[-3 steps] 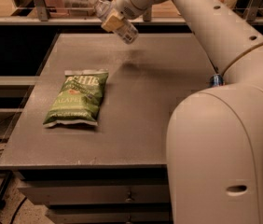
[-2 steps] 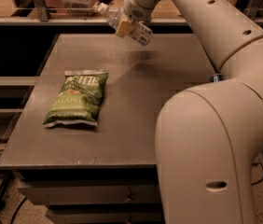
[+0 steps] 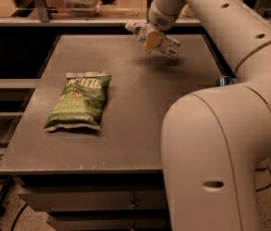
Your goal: Knock blue plastic bottle over
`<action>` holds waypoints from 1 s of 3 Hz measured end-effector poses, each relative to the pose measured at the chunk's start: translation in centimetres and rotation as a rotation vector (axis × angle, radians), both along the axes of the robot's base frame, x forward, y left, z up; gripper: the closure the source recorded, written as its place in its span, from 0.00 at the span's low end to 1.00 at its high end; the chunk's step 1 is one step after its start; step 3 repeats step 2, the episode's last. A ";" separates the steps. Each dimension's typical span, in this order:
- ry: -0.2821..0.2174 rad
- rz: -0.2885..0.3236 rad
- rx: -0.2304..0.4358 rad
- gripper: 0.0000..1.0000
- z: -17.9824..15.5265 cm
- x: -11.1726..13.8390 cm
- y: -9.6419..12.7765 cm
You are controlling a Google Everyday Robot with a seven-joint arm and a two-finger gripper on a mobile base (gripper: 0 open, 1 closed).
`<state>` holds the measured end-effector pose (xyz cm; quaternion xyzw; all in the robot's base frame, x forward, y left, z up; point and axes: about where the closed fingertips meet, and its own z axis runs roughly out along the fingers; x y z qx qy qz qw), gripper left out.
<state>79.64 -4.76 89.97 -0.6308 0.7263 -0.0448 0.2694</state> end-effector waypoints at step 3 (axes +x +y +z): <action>0.056 -0.046 0.104 0.00 -1.4 -0.7 -1.9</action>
Offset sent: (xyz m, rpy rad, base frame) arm -0.0052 -0.0167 -0.0114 0.0839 0.0452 -0.0404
